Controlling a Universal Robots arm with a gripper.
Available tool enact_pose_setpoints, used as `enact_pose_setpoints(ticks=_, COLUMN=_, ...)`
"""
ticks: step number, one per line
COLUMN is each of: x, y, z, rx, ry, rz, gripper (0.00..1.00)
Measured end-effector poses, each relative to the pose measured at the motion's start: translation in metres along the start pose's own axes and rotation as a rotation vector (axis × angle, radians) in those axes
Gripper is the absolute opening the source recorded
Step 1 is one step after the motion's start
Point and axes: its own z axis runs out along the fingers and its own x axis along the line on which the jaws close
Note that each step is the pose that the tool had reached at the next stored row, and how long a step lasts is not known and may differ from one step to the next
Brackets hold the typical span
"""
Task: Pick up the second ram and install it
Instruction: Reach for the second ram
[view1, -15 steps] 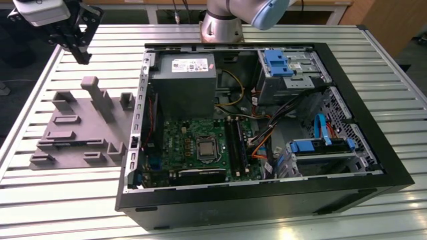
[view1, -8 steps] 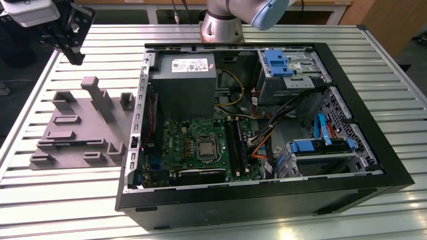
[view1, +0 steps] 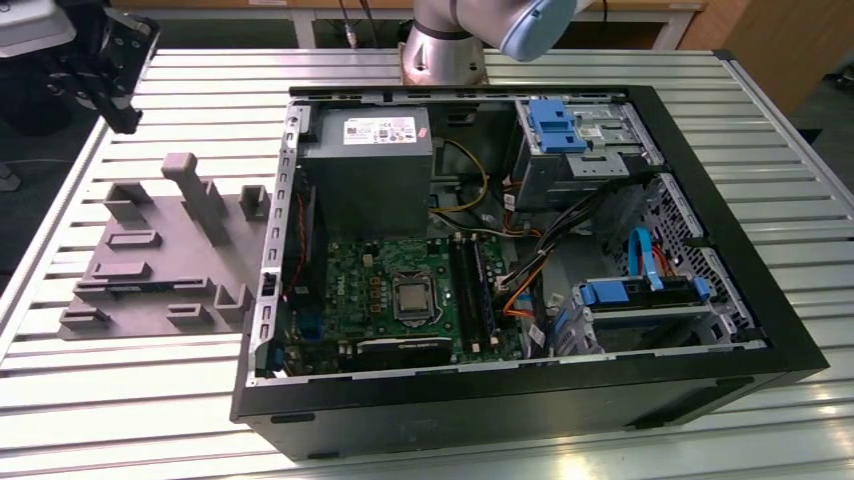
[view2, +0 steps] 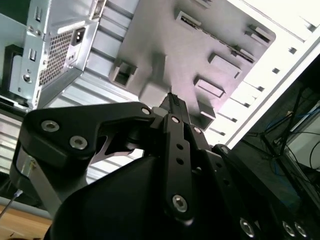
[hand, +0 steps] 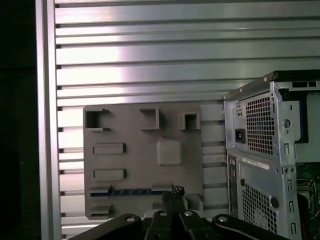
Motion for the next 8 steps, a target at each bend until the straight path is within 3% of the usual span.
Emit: enact_pose_setpoints(ticks=8, x=0.0119, y=-0.0057, z=0.0019, rx=-0.0003, ry=0.0022, rz=-0.016, gripper=0.11)
